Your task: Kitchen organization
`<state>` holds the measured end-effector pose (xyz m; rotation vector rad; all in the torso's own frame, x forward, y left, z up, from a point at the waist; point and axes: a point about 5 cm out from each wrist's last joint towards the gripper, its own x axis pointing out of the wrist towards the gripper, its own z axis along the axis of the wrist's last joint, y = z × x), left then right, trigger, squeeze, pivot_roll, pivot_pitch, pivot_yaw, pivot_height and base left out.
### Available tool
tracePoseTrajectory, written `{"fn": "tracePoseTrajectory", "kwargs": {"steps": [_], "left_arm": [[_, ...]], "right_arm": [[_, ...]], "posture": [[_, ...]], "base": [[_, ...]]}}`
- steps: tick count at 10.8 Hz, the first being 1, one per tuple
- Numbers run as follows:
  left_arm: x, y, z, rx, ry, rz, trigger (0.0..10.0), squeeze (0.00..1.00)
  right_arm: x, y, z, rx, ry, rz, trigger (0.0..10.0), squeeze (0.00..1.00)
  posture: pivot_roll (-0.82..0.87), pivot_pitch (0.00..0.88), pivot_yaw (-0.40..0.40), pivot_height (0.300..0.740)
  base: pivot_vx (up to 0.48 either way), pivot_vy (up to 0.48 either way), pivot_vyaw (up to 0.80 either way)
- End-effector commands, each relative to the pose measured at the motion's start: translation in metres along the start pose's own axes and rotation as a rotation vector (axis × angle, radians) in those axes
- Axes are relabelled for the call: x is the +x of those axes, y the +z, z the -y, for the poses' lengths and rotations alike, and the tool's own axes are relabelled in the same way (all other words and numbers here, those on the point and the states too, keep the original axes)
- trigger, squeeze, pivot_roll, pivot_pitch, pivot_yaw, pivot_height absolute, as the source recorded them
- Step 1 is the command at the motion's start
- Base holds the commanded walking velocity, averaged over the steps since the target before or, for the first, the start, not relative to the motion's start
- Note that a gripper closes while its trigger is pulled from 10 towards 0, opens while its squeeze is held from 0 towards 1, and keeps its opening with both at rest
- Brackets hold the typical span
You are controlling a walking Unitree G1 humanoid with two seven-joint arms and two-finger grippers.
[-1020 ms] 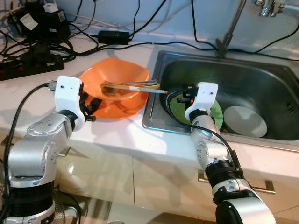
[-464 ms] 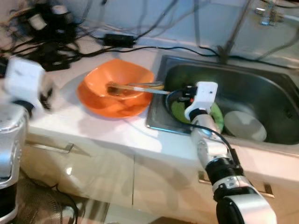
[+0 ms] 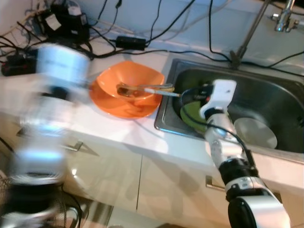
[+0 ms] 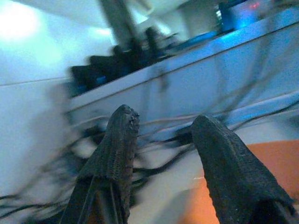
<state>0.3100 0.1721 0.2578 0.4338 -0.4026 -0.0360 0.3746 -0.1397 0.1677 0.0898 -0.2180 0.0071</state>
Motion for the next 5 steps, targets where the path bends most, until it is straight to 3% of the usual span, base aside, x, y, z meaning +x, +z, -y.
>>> {"fn": "tracePoseTrajectory", "kwargs": {"steps": [1,3,5], "left_arm": [[0.006,0.001,0.017,-0.012,-0.047,0.047,10.0,0.00],[0.021,0.000,0.038,-0.082,-0.040,0.108,10.0,0.00],[0.029,0.008,0.048,-0.111,-0.031,0.168,10.0,0.00]], "right_arm": [[0.001,0.014,0.009,-0.014,-0.023,0.070,10.0,0.00],[-0.003,0.021,0.010,-0.041,-0.015,0.135,10.0,0.00],[-0.005,0.029,0.013,-0.060,-0.015,0.174,10.0,0.00]], "posture": [[0.29,0.002,-0.064,0.740],[0.26,0.000,-0.060,0.740],[0.22,0.000,-0.048,0.740]], "base": [[0.000,0.000,0.00],[0.000,0.000,0.00],[0.000,0.000,0.00]]}}
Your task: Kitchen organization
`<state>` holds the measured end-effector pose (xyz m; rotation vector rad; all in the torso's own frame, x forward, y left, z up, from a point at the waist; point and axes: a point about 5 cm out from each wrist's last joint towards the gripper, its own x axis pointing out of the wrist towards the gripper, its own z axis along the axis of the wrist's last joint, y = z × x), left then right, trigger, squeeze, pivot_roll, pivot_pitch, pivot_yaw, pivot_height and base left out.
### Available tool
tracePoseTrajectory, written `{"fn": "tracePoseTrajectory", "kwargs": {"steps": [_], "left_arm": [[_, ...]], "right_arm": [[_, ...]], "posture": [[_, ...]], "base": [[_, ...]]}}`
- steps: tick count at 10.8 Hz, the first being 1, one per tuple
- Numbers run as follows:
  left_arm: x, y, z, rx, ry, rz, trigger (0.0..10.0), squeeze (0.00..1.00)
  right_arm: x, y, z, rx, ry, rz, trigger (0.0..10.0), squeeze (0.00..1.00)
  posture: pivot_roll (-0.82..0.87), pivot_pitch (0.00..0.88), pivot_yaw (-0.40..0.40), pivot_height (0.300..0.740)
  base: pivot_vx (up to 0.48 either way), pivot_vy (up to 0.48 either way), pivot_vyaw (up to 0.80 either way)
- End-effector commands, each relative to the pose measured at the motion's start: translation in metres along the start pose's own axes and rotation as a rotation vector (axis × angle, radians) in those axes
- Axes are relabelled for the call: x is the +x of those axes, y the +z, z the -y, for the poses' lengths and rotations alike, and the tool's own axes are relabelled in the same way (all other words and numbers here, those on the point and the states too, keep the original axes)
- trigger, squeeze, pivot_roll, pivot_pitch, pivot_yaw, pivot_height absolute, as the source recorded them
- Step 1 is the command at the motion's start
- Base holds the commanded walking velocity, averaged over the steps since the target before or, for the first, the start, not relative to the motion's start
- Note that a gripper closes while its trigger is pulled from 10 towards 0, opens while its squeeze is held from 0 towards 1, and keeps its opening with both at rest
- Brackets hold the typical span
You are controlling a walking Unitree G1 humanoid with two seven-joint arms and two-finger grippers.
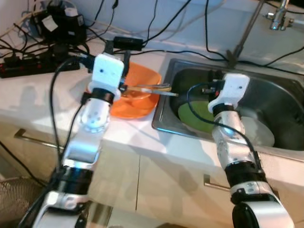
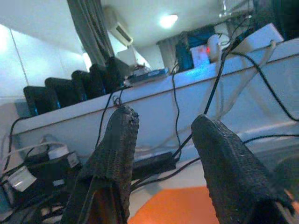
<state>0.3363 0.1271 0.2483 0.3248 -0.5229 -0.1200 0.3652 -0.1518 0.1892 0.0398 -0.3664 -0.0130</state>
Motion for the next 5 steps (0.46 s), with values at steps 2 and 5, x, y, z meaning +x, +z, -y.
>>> {"fn": "tracePoseTrajectory", "kwargs": {"steps": [2,5], "left_arm": [[0.007,0.007,0.006,0.011,-0.019,0.059,10.0,0.00],[0.008,0.004,0.003,0.011,0.000,0.074,10.0,0.00]], "right_arm": [[-0.002,0.005,0.002,0.006,-0.017,0.028,10.0,0.00],[-0.005,0.001,-0.009,0.012,0.022,0.010,10.0,0.00]], "posture": [[0.21,0.000,-0.040,0.740],[0.23,0.000,-0.040,0.740]], "base": [[0.000,0.000,0.00],[0.000,-0.314,0.00]]}}
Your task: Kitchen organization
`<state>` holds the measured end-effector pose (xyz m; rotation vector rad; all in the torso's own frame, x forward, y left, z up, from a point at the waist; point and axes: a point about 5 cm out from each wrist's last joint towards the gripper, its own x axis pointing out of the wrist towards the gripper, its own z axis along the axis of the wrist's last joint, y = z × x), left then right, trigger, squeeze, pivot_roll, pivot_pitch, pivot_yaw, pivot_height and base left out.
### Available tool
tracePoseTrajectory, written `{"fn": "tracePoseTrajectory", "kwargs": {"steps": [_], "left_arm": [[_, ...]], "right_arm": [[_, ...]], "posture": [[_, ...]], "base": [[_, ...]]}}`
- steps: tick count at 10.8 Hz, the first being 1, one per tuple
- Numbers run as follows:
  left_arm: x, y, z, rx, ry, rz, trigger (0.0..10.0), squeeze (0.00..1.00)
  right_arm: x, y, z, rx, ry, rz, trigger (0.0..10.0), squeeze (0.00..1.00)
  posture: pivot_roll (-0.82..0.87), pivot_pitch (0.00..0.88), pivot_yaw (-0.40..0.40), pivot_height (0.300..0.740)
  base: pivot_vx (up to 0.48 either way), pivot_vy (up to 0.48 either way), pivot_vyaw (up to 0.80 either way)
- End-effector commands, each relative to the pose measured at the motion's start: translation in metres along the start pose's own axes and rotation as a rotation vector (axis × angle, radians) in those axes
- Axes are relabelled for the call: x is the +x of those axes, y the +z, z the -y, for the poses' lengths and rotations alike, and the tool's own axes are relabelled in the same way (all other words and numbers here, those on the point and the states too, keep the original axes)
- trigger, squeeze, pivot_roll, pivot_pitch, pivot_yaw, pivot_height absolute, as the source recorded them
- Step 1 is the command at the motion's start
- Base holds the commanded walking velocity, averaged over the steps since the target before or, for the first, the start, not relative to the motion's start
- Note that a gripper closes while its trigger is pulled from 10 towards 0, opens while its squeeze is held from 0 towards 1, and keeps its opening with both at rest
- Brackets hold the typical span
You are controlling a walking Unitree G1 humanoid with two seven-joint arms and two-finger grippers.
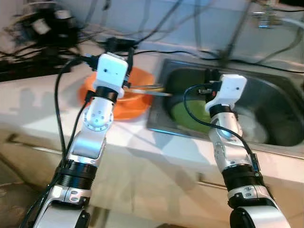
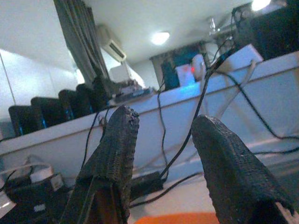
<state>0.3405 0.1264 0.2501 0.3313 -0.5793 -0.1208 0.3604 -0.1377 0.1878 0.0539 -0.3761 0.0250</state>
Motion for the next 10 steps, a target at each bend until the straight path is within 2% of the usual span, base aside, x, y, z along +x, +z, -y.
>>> {"fn": "tracePoseTrajectory", "kwargs": {"steps": [1,3,9,10], "left_arm": [[0.0029,0.0036,0.0023,-0.001,-0.002,0.022,10.0,0.00],[0.0031,0.0053,0.0023,-0.003,-0.005,0.036,10.0,0.00],[-0.0019,0.0050,0.0034,-0.018,-0.033,0.031,10.0,0.00],[-0.0044,0.0019,0.0031,-0.008,-0.045,0.017,10.0,0.00]], "right_arm": [[-0.0001,0.0021,0.0031,-0.005,-0.005,0.004,10.0,0.00],[-0.0020,-0.0001,0.0012,-0.006,0.008,-0.007,10.0,0.00],[-0.0063,-0.0054,-0.0008,-0.035,0.024,-0.030,10.0,0.00],[-0.0074,-0.0067,-0.0017,-0.038,0.031,-0.036,10.0,0.00]], "posture": [[0.23,0.000,-0.043,0.740],[0.23,0.000,-0.046,0.740],[0.23,0.000,-0.041,0.740],[0.23,0.000,-0.043,0.740]], "base": [[0.000,-0.315,0.00],[0.000,-0.291,0.00],[0.000,0.000,0.00],[0.000,0.000,0.80]]}}
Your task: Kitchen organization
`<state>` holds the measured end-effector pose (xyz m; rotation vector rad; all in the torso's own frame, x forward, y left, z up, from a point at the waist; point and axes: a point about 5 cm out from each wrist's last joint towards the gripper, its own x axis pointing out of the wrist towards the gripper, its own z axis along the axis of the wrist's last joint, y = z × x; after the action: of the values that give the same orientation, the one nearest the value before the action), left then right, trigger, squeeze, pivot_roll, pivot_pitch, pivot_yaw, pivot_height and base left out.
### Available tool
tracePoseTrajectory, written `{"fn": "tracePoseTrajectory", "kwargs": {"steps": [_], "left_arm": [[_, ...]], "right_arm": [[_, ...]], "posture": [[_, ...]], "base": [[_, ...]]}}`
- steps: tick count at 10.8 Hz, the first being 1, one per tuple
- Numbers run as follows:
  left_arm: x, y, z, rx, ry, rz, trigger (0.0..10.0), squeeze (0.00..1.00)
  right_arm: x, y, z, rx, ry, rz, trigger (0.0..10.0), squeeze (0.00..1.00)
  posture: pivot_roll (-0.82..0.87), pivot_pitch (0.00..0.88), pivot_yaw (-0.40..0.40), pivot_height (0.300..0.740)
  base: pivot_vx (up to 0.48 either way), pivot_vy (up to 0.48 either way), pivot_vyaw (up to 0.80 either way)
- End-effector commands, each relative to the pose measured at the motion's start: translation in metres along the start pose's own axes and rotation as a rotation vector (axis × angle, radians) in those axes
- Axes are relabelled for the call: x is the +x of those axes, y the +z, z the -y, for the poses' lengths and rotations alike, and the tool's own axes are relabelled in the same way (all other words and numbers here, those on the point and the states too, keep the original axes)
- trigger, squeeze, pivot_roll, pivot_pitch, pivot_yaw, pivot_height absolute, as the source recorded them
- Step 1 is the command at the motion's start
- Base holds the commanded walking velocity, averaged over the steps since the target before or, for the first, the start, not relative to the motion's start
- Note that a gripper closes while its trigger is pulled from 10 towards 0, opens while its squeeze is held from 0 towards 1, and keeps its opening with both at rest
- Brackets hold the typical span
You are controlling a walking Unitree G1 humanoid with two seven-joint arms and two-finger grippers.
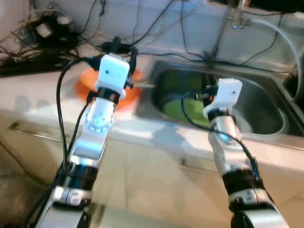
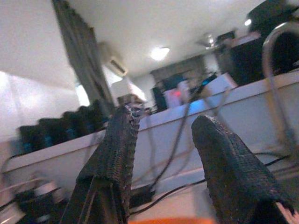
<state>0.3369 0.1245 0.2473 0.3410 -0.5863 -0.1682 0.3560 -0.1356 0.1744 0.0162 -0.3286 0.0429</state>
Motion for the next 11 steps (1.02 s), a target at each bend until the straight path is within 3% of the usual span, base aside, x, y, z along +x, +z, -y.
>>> {"fn": "tracePoseTrajectory", "kwargs": {"steps": [1,4,6,8,11], "left_arm": [[-0.004,-0.002,0.000,0.005,-0.023,-0.010,10.0,0.00],[-0.030,-0.017,-0.008,0.106,-0.158,-0.066,10.0,0.00],[-0.043,-0.027,-0.005,0.179,-0.293,-0.121,10.0,0.00],[-0.046,-0.025,0.002,0.220,-0.380,-0.111,10.0,0.00],[-0.040,-0.023,-0.001,0.251,-0.375,-0.108,10.0,0.00]], "right_arm": [[0.000,0.003,-0.001,-0.004,0.009,0.005,10.0,0.00],[-0.001,0.000,-0.002,0.019,-0.003,-0.012,10.0,0.00],[0.000,-0.003,-0.002,0.035,-0.008,-0.033,10.0,0.00],[0.001,-0.005,0.003,0.027,-0.035,-0.057,10.0,0.00],[-0.001,-0.004,-0.004,0.033,-0.016,-0.047,10.0,0.00]], "posture": [[0.23,0.000,-0.041,0.740],[0.24,0.000,-0.041,0.740],[0.24,0.000,-0.045,0.740],[0.25,0.000,-0.049,0.740],[0.25,0.000,-0.048,0.740]], "base": [[0.000,0.000,0.80],[0.000,0.000,0.00],[0.000,0.000,0.00],[0.000,0.000,-0.39],[0.000,0.000,0.00]]}}
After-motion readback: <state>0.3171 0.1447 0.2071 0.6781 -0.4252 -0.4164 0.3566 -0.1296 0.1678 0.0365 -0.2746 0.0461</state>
